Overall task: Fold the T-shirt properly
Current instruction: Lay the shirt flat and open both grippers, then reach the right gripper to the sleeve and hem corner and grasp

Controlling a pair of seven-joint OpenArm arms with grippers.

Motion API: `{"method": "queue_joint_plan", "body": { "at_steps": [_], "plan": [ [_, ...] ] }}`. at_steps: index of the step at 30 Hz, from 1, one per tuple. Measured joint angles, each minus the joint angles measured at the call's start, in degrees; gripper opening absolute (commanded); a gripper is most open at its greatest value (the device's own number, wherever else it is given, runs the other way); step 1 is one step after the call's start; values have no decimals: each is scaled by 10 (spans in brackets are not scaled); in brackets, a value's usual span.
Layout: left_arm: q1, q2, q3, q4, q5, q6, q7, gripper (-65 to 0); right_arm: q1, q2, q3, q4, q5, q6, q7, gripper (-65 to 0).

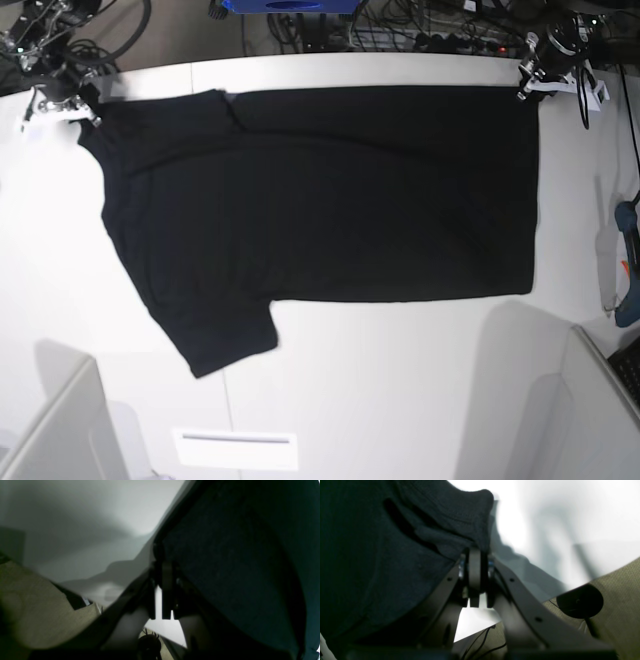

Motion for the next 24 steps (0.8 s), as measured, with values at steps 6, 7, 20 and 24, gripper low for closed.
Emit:
{"method": "queue_joint_plan", "body": {
  "at_steps": [6, 7, 20, 24],
  "plan": [
    [11, 11, -2, 0, 4, 0, -2, -426, -2, 1, 0, 24, -4, 0, 1, -456],
    [12, 12, -4, 0, -1, 0, -5, -352, -5, 0, 0, 36, -2, 0, 3, -408],
    [-2, 29, -82, 95, 0, 1, 1, -87, 30, 5, -18, 132, -10, 1, -6, -309],
    [-41, 28, -61, 93, 0, -2, 0, -230, 110, 32, -112, 129, -7, -3, -2, -309]
  ]
}}
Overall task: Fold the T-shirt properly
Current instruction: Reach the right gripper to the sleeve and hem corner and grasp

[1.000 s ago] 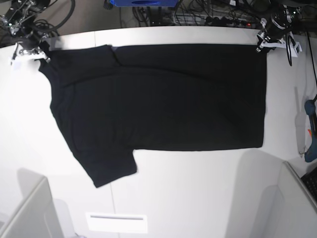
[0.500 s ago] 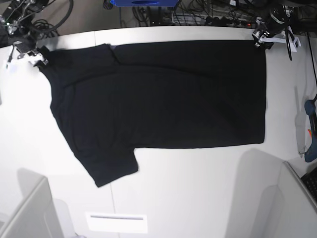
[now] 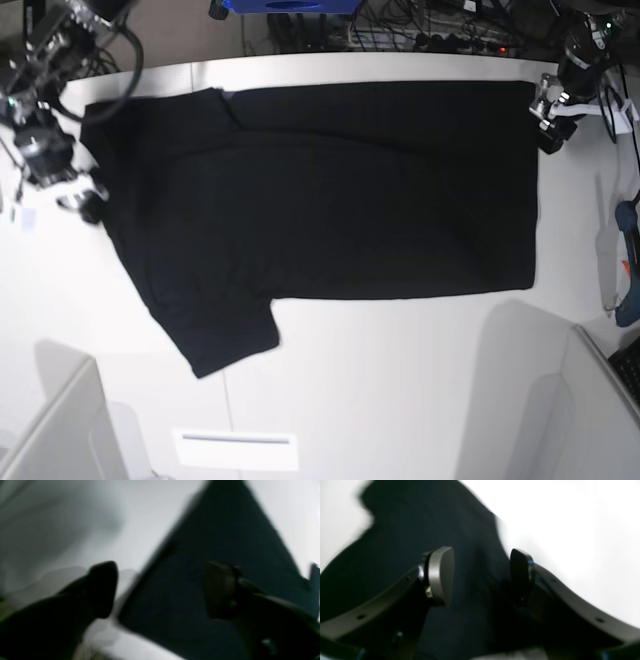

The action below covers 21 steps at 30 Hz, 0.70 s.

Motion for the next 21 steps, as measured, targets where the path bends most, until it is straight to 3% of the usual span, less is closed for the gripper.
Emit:
{"method": "queue_joint_plan", "body": {
  "at_steps": [4, 7, 11, 14, 21],
  "plan": [
    [-12, -4, 17, 0, 4, 2, 6, -454, 115, 17, -71, -77, -42, -36, 6, -305],
    [-21, -4, 21, 0, 2, 2, 1, -650, 206, 30, -120, -199, -92, -37, 9, -303],
    [-22, -5, 17, 0, 5, 2, 3, -650, 306, 35, -160, -376, -134, -38, 56, -285],
    [-19, -14, 15, 0, 6, 2, 3, -650, 365, 62, -220, -509, -153, -40, 124, -236],
    [-18, -23, 15, 0, 7, 2, 3, -650, 495, 96, -343, -816, -149, -40, 310, -227]
  ]
}}
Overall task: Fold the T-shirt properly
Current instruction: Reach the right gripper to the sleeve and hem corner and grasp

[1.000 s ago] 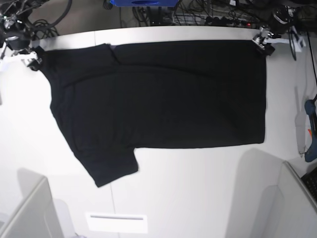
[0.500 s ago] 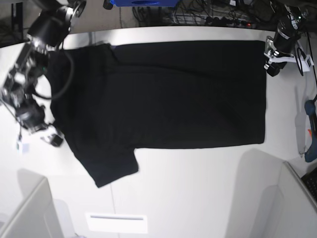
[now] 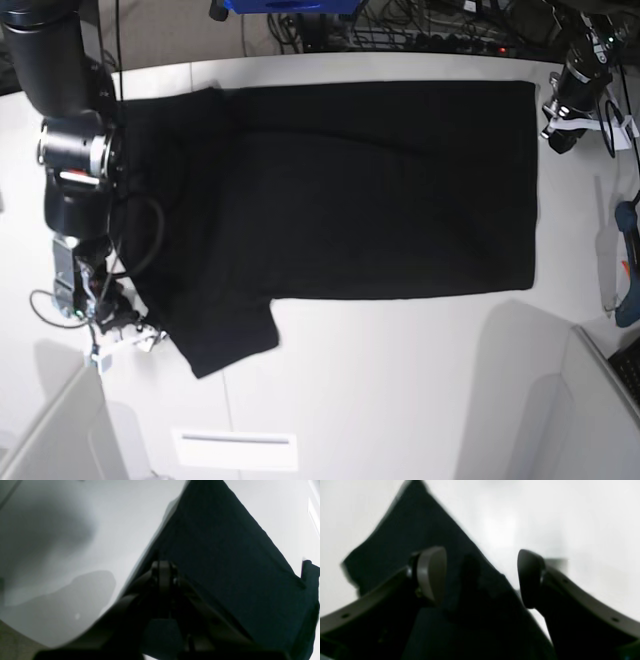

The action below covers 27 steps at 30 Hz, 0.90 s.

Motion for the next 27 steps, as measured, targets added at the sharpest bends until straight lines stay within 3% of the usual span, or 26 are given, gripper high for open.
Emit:
{"method": "queue_joint_plan", "body": {
  "at_steps": [3, 9, 11, 21, 24, 25, 27],
  "plan": [
    [0, 2, 1, 0, -1, 0, 0, -650, 24, 4, -61, -73, -2, 0, 49, -230],
    [0, 1, 0, 0, 0, 0, 0, -650, 28, -11, -101, -89, 3, 2, 59, -231],
    [0, 1, 0, 0, -1, 0, 0, -650, 28, -13, -102, -89, 3, 31, 61, -239],
    [0, 1, 0, 0, 0, 0, 0, -650, 26, -14, -103, -89, 2, 39, 62, -431],
    [0, 0, 0, 0, -1, 0, 0, -650, 23, -14, -103, -89, 1, 39, 67, -564],
    [-2, -2, 1, 0, 0, 0, 1, -650, 23, -14, -103, -89, 0, 39, 66, -635],
    [-5, -12, 4, 0, 0, 0, 1, -650, 23, -14, -102, -89, 0, 39, 65, -650]
  ]
}}
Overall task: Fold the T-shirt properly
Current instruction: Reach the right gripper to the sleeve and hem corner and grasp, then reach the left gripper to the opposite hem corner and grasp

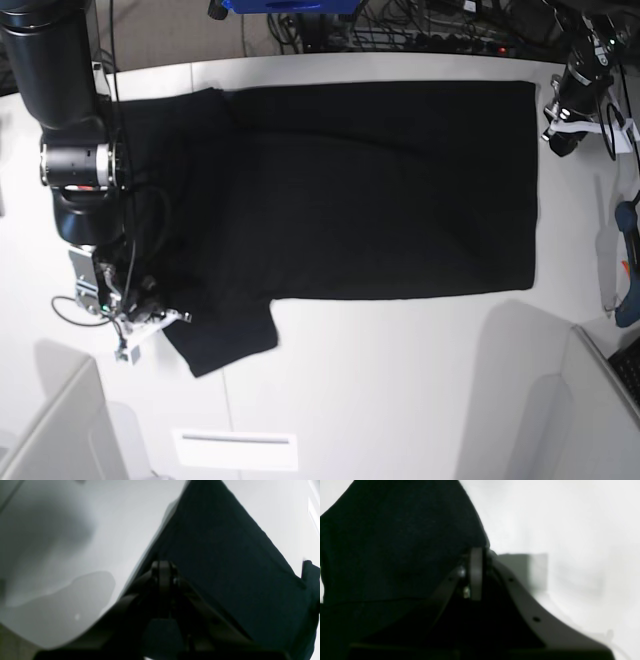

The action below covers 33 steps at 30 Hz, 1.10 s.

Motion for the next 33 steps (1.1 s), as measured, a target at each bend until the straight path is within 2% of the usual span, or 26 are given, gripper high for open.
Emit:
{"method": "queue_joint_plan", "body": {
  "at_steps": [3, 4, 7, 9, 10, 12, 14, 18, 21, 24, 29, 31, 33],
  "plan": [
    [-25, -12, -2, -1, 3, 2, 2, -650, 0, -1, 0, 0, 2, 0, 0, -650],
    [-34, -19, -2, -1, 3, 2, 3, -592, 0, 0, 0, 0, 2, 0, -2, -650],
    [-78, -59, 2, -1, 3, 1, 6, -298, 0, 0, 0, 0, 2, 0, -2, -650],
    [-125, -79, 0, -17, 1, 0, 3, -166, 0, 0, 0, 0, 2, 0, -2, -650],
    [-155, -87, 1, -37, 2, -2, 6, -133, 0, -1, 0, 0, 2, 0, -2, -650],
    [-212, -104, 4, -112, -8, -1, 43, -137, -2, -1, 0, 12, 2, 0, -7, -650],
    [-269, -130, 6, -220, 3, 3, 94, -176, -7, 1, 0, 24, 4, 1, -5, -650],
    [-337, -155, 3, -334, 29, 6, 107, -245, -11, -3, -2, 25, 0, 1, -7, -650],
    [-383, -170, 78, -336, 120, 2, 103, -247, -12, -1, -2, 25, 0, 1, -13, -650],
    [-434, -164, 155, -354, 191, 0, 100, -247, -12, -2, -2, 25, 0, 1, -12, -650],
    [-482, -163, 208, -471, 231, -8, 104, -252, -12, -1, -2, 26, 0, 0, -12, -650],
    [-499, -171, 238, -508, 233, -31, 67, -252, -12, -3, -2, 26, 0, 0, -12, -650],
    [-523, -175, 276, -544, 228, -37, 24, -253, -12, -3, -2, 26, 1, 0, -13, -650]
  ]
}}
